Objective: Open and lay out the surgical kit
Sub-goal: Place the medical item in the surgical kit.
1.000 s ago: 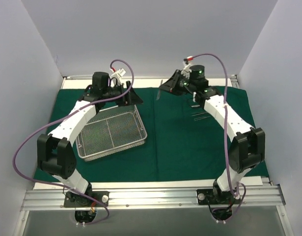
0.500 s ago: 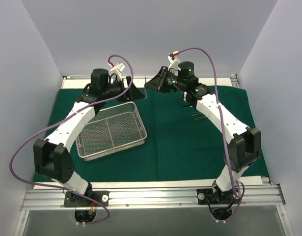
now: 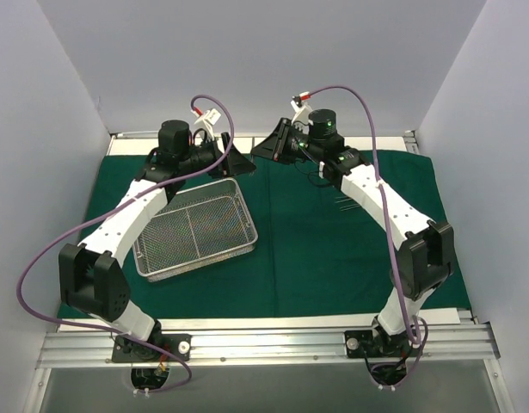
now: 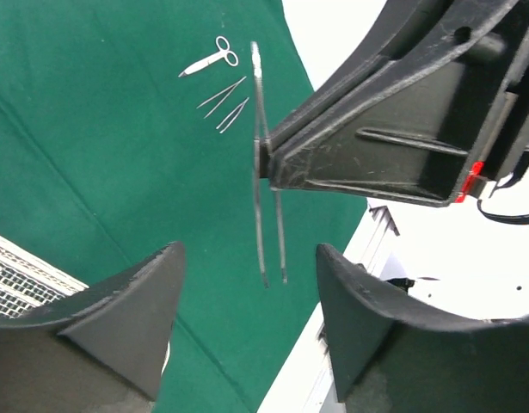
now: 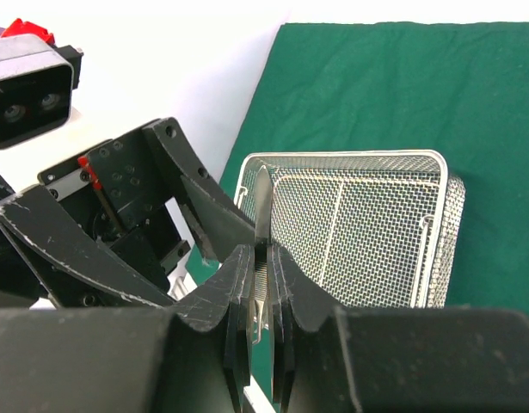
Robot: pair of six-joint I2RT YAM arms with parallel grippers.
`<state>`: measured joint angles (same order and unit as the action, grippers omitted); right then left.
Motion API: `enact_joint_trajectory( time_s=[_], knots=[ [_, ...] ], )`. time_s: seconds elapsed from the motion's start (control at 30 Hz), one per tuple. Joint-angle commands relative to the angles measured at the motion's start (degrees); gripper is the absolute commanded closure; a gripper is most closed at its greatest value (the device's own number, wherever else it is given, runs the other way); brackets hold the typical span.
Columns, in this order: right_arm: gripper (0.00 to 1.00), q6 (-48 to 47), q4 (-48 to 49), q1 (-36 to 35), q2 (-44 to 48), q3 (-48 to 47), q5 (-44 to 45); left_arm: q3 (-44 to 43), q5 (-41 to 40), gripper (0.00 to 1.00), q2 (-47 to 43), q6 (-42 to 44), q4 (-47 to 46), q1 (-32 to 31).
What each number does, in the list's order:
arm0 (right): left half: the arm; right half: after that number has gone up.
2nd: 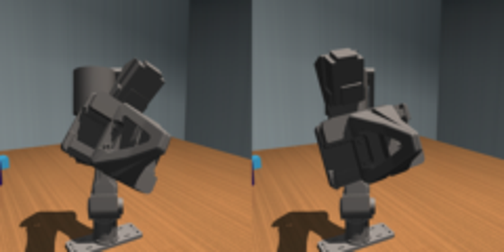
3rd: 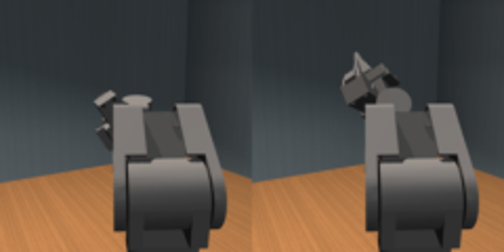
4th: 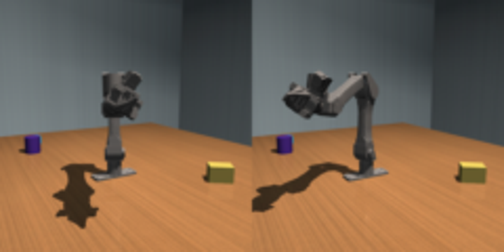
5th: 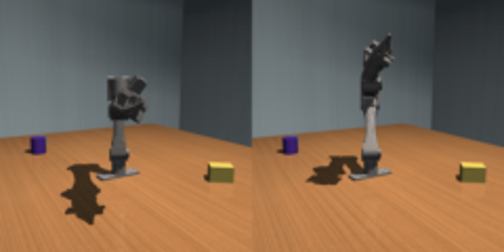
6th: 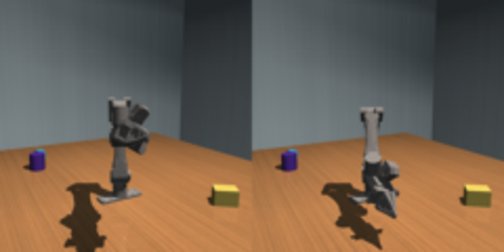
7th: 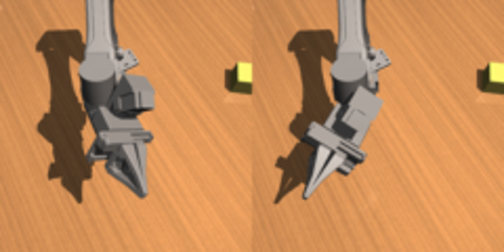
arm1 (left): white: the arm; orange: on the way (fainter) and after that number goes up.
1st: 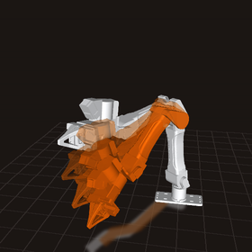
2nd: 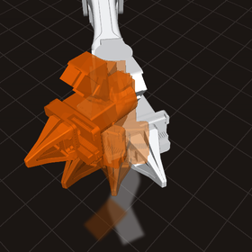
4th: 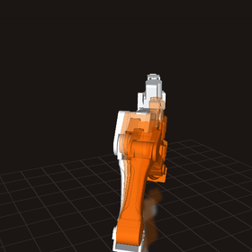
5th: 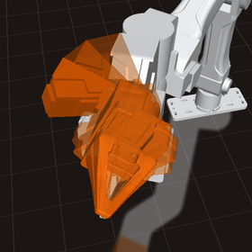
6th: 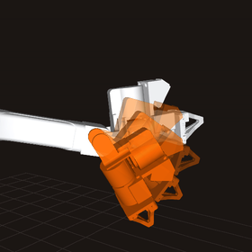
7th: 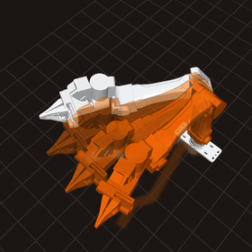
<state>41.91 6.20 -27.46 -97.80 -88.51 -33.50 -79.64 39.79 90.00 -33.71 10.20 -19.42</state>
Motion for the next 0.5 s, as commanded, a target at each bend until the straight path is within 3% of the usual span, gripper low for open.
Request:
enact_joint_trajectory(
  time_s=[0.0, 0.3, 0.47],
  knots=[
    [1.0, 1.42, 3.73, -0.4, -0.9, -1.66, -2.18, -0.7, 1.52, 0.32, -0.61, 0.58, -2.03, -0.53],
    [1.0, 2.3, 4.17, -0.66, -1.6, -2.72, -2.8, -1.93, 2.22, 0.69, 2.02, 2.16, -0.18, -0.62],
    [1.0, 2.74, 4.09, -0.66, -1.69, -3.86, -2.89, -3.16, 3.8, 0.77, 4.04, 2.16, 0.62, -0.62]
  ],
)
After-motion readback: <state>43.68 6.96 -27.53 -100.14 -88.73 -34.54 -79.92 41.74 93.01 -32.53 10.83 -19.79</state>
